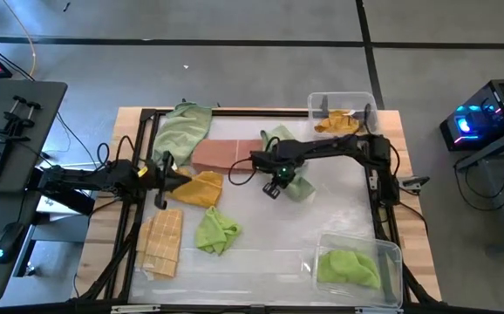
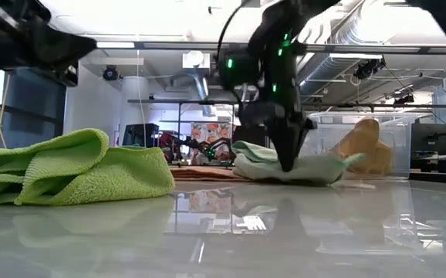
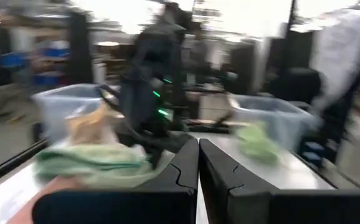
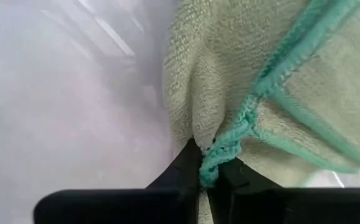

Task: Sort microfiber towel by color & place in baskets
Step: Put the light green microfiber towel into the bottom transparent bin

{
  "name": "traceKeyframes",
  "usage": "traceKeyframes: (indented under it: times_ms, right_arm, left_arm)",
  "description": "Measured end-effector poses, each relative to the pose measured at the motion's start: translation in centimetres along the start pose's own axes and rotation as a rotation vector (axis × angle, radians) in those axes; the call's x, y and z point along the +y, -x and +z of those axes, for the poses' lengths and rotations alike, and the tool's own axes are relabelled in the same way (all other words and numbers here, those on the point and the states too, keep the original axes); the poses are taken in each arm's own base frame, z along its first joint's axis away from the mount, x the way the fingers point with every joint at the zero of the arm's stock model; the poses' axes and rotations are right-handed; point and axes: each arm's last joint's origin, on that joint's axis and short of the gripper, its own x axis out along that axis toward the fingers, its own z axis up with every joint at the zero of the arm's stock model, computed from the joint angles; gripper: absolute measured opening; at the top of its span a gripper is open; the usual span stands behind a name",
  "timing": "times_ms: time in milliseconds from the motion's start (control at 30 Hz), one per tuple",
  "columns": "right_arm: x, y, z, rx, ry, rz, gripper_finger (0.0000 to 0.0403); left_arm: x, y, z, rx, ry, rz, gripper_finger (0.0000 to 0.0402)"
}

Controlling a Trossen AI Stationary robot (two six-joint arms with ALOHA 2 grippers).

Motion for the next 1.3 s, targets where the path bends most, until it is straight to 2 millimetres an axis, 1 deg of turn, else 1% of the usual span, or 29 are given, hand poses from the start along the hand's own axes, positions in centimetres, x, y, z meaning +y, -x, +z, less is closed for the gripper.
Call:
traceKeyframes:
  times_ms: [100,200,300,433,567,700,867,933,1000,1067,1133,1167,1233,1300]
  right_arm:
    - [1.4,1.5,-1.2,-0.046,0.007,0.011,0.0005]
    - [3.0,3.2,-2.9,-0.087,0.044,0.043,0.0006]
    - [4.4,5.1,-4.9,-0.126,0.107,0.075,0.0003]
    - [5.7,8.4,-8.1,-0.201,0.162,0.131,0.0004]
    - [6.0,12.4,-11.8,-0.275,0.147,0.229,0.0002]
    - [5.6,16.7,-16.2,-0.332,0.088,0.371,0.0002]
    - [4.6,23.0,-22.1,-0.38,0.104,0.522,0.0001]
    - [3.6,25.0,-24.1,-0.305,0.082,0.542,0.0001]
    - [2.7,26.6,-25.8,-0.202,0.044,0.536,0.0001]
    - [1.9,27.8,-27.6,-0.109,0.011,0.511,0.0001]
    - [1.7,28.7,-28.9,-0.056,-0.01,0.554,0.0001]
    - [1.7,29.0,-29.5,-0.04,-0.014,0.576,0.0001]
    - [1.7,28.9,-30.8,0.019,-0.063,0.562,0.0001]
    - [2.2,28.0,-32.0,0.118,-0.099,0.523,0.0001]
  left_arm:
    - [-0.2,0.0,0.0,0.003,-0.015,-0.073,0.0]
    - [-0.2,0.0,-0.1,0.011,0.01,-0.078,0.0]
    - [-0.2,0.0,-0.1,0.017,0.041,-0.078,0.0]
    - [-0.2,0.0,-0.1,0.019,0.063,-0.076,0.0]
    - [-0.2,0.0,-0.2,0.022,0.063,-0.075,0.0]
    - [-0.2,0.0,-0.2,0.023,0.063,-0.074,0.0]
    - [-0.2,0.0,-0.2,0.022,0.064,-0.065,0.0]
    - [-0.2,0.0,-0.2,0.022,0.063,-0.064,0.0]
    - [-0.2,0.0,-0.2,0.022,0.063,-0.064,0.0]
    - [-0.2,0.0,-0.2,0.022,0.063,-0.064,0.0]
    - [-0.2,0.0,-0.2,0.022,0.063,-0.063,0.0]
    - [-0.2,0.0,-0.2,0.022,0.063,-0.063,0.0]
    - [-0.2,0.0,-0.2,0.023,0.063,-0.063,0.0]
    - [-0.2,0.0,-0.2,0.026,0.063,-0.062,0.0]
